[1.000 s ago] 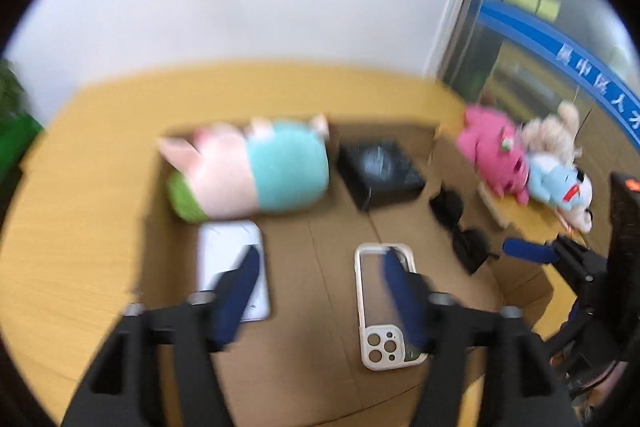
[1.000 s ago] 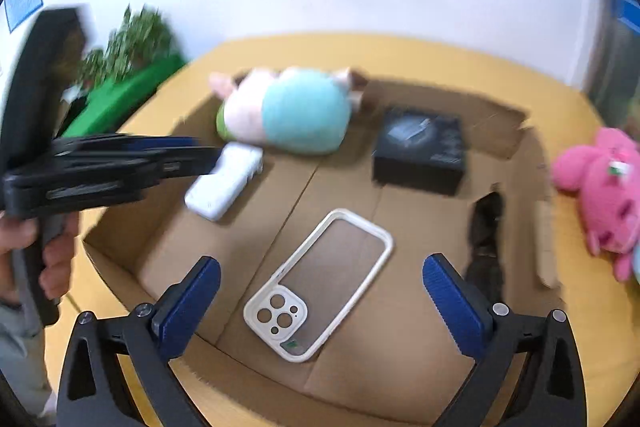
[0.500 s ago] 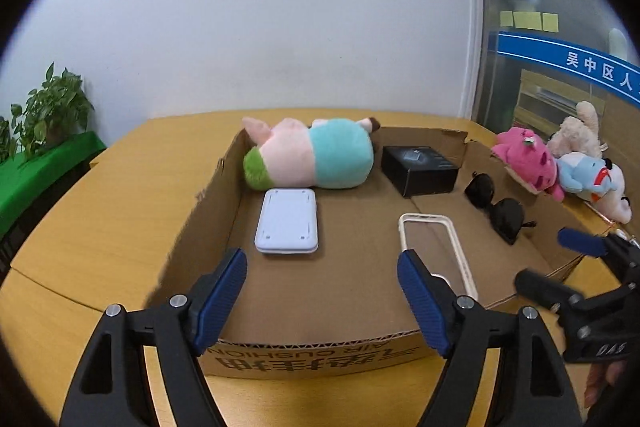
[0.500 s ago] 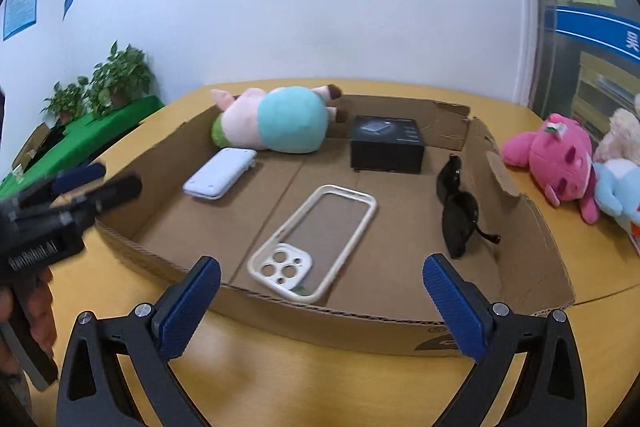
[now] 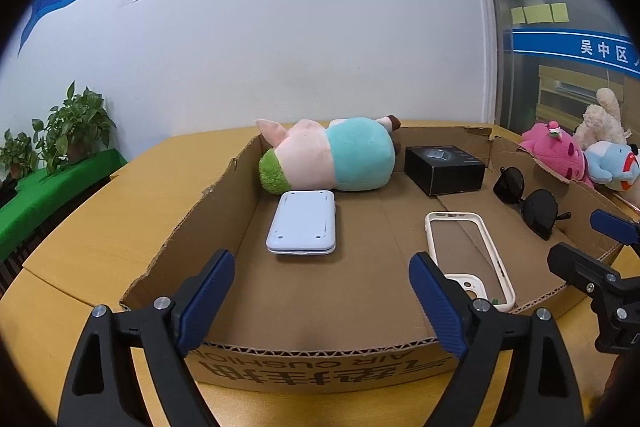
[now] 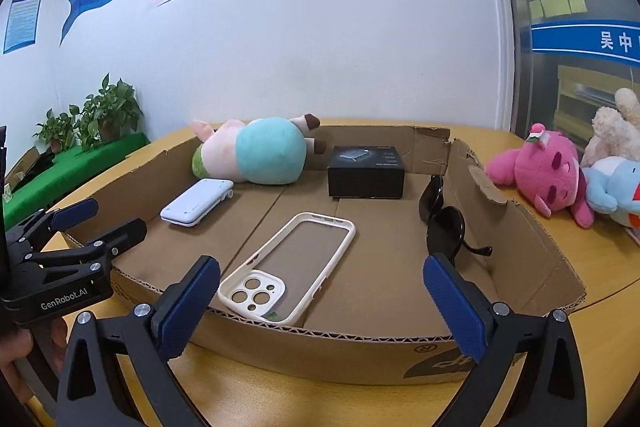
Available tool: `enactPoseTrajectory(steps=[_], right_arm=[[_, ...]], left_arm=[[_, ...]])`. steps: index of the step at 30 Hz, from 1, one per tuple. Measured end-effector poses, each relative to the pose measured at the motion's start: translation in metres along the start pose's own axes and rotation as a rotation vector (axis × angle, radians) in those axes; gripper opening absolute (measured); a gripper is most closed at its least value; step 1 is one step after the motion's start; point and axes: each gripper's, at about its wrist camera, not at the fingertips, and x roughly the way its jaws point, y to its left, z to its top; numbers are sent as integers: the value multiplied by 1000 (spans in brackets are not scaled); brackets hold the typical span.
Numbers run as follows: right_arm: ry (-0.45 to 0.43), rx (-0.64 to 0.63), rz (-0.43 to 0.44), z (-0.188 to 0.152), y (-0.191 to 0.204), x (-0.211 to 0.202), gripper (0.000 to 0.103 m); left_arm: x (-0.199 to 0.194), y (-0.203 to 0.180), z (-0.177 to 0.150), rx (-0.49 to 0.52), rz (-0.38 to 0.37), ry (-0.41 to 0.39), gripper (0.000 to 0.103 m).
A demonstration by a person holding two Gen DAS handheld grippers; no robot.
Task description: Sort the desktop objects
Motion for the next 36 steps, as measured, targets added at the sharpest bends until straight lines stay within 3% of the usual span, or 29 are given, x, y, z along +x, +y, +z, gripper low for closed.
enactPoseTrajectory(steps=[11, 36], right_arm=[[3, -4, -4, -1, -1, 0, 103], [3, -5, -3, -1, -2, 0, 103]], left_arm=[[3, 0, 0, -14, 9, 14, 102], [4, 0, 0, -15, 9, 15, 102]])
